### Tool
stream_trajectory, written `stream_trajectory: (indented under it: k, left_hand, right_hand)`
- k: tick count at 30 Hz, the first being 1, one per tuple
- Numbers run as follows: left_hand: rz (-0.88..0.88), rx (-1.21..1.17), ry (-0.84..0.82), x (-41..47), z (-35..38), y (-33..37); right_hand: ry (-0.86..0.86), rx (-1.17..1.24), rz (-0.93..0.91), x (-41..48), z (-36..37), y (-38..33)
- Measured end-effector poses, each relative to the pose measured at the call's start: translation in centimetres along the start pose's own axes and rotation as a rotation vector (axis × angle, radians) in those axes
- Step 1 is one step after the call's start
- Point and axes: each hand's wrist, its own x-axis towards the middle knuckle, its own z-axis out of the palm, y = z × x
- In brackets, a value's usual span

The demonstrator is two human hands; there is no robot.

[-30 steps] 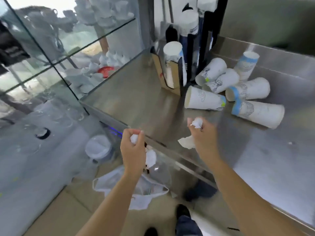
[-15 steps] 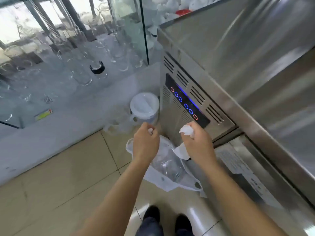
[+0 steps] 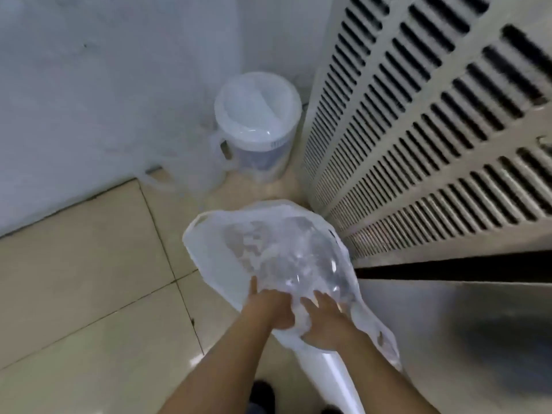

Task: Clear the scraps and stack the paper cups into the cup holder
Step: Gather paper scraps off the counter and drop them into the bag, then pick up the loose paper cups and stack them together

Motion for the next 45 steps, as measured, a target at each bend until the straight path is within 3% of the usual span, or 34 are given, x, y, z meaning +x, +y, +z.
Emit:
stream_trajectory:
  k: [1, 2, 7, 19, 27, 38, 45]
  left_hand:
    - [0.026, 0.005, -0.124, -0.4, 0.0, -0.2]
    - [0.043, -0.005, -0.125, -0.9, -0.3, -0.4]
    - [0.077, 0.017, 0.263, -6.9, -6.1, -1.3]
    - [0.193, -0.118, 0.635, -35.9, -26.2, -0.1]
    - [0.474, -0.121, 0.914, -50.5, -36.9, 6.7]
    - [0.889, -0.039, 1.129, -56.4, -37.8, 24.1]
    - [1.002, -0.162, 1.061, -52.8, -33.4, 34.3]
  right_hand:
    - [-0.114, 0.007, 0.018, -0.1, 0.0, 0.2]
    - [-0.122, 0.027, 0.043, -0.3, -0.4, 0.3]
    - [0.075, 0.187, 0.027, -4.1, -7.7, -2.2]
    - [0.575, 0.208, -0.195, -30.2, -33.1, -12.4]
    - [1.000, 0.206, -0.170, -46.2, -44.2, -11.9]
    - [1.309, 0.296, 0.102, -61.0, -45.4, -0.3]
    - [1.351, 0.269, 0.258, -61.5, -41.6, 9.0]
